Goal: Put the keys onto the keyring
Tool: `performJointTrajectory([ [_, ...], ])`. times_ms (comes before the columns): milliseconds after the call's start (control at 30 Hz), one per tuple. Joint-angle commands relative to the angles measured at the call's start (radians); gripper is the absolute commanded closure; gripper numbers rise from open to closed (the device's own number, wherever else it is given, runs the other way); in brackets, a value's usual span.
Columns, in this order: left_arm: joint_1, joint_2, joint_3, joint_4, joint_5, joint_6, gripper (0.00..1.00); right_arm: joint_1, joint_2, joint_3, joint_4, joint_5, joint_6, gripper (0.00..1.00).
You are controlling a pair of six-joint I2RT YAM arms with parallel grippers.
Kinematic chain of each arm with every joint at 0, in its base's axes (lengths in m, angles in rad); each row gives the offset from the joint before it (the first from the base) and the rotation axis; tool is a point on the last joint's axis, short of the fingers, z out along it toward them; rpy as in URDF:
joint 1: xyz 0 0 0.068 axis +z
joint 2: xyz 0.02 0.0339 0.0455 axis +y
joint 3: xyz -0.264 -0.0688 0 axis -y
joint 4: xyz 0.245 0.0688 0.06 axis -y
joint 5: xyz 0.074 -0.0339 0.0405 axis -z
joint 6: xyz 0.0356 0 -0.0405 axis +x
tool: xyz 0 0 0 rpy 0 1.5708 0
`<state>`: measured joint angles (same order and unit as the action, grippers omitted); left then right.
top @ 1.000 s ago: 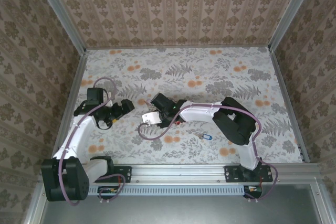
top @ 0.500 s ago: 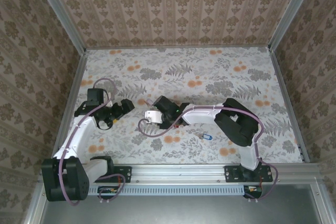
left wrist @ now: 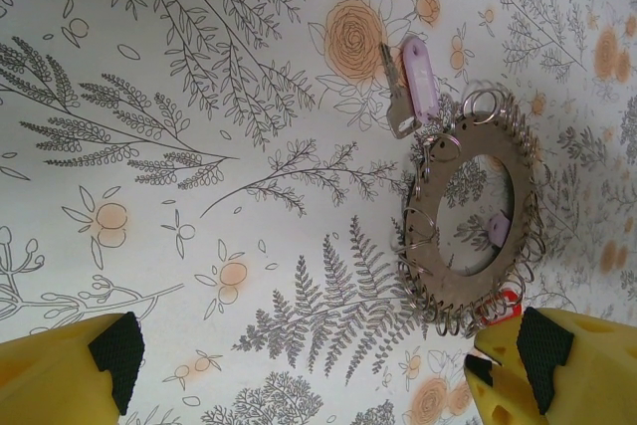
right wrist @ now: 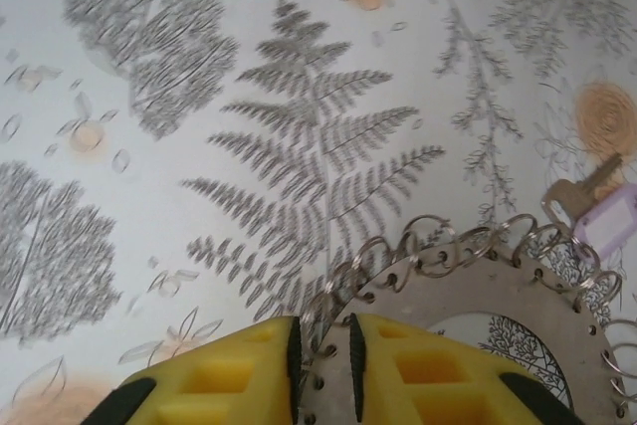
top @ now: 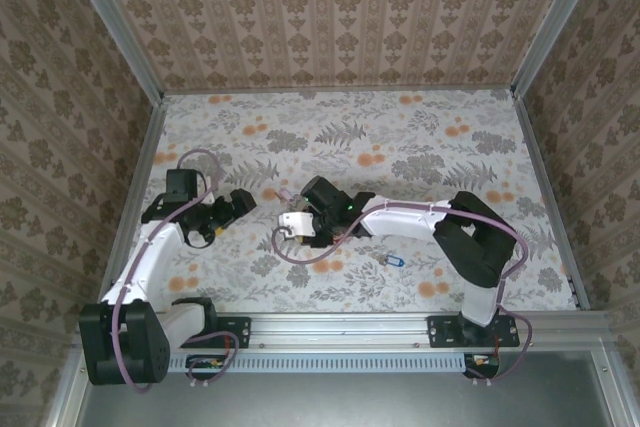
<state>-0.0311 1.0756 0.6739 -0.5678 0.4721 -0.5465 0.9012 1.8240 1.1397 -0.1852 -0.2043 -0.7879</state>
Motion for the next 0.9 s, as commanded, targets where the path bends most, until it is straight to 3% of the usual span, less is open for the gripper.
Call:
performJointTrajectory([
  [0,0.006,-0.019,-0.013,-0.005,0.008,0.004,0.0,0.0,-0.019,0.004,-0.153,-0.01,-0.188,0.73],
  [167,0.006,-0.015,-0.025,0.001,0.033,0.029,0.0,-0.016,-0.024,-0.011,-0.222,0.046,-0.348,0.67],
  [333,0.004,-0.016,-0.038,0.002,0.047,0.026,0.0,-0.033,-0.027,0.024,-0.292,0.006,-0.384,0.62],
  [433,0.004,-0.014,-0.047,0.013,0.048,0.012,0.0,-0.012,-0.005,0.061,-0.208,-0.01,-0.132,0.61],
  [533,0.002,-0.024,-0.048,0.004,0.041,0.007,0.0,0.051,-0.005,-0.001,-0.034,0.123,0.082,0.61],
  [700,0.001,-0.056,-0.064,0.002,0.025,-0.003,0.0,0.127,-0.008,-0.114,0.127,0.33,0.199,0.63],
  [867,0.0,-0.048,-0.055,-0.01,0.029,0.008,0.0,0.151,-0.046,-0.188,0.238,0.519,0.327,0.75],
])
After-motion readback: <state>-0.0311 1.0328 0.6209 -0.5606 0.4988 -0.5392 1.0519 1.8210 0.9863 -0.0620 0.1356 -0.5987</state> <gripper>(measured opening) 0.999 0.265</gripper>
